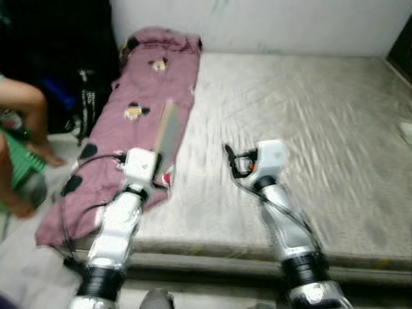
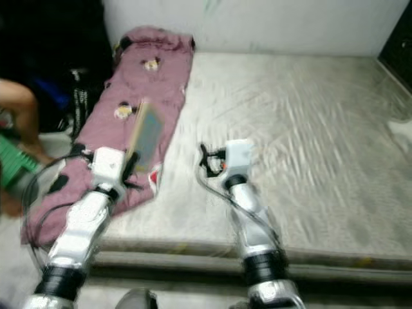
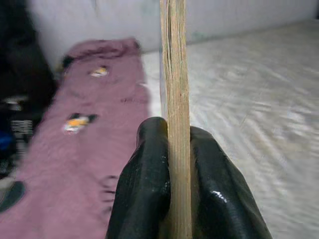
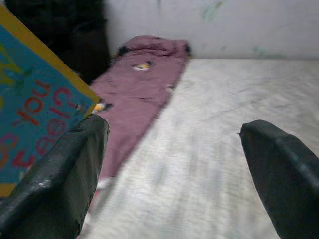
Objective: Clean up the room
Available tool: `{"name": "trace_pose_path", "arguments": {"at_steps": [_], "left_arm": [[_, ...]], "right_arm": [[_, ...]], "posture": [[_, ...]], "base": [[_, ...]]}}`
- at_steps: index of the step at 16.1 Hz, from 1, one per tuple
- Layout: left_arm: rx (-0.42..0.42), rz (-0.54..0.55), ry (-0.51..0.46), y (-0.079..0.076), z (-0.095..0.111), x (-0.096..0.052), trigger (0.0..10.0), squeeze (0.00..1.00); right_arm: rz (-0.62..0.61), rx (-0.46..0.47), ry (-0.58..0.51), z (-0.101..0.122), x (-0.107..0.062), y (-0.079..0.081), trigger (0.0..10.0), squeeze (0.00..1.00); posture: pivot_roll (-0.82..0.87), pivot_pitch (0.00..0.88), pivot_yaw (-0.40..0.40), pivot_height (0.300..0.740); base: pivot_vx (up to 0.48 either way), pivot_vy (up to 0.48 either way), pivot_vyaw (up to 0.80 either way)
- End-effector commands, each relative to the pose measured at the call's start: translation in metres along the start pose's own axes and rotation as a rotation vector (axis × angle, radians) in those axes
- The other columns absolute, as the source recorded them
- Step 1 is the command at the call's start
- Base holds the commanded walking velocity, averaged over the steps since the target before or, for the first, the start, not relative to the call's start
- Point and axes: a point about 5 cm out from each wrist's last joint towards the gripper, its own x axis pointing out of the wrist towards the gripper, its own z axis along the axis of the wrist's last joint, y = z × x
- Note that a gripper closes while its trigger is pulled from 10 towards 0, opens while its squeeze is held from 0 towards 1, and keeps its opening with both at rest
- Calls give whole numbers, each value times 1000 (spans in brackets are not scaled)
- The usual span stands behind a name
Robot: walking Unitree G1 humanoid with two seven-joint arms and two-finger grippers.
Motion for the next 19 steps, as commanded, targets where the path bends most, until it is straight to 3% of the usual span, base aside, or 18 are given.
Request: {"name": "trace_pose_path", "arguments": {"at_steps": [1,12,19], "left_arm": [[14,0,-42,2,9,1,10000,0],[-1,-4,-73,1,13,4,10000,0],[-19,-25,-81,-1,14,4,10000,0]], "right_arm": [[-2,11,-15,4,2,3,10000,0],[-4,6,-14,4,3,2,10000,0],[-4,2,-7,3,4,2,10000,0]], "posture": [[76,0,16,740],[77,0,15,740],[81,0,12,740]], "base": [[0,0,0],[0,0,0],[0,0,-771]]}}
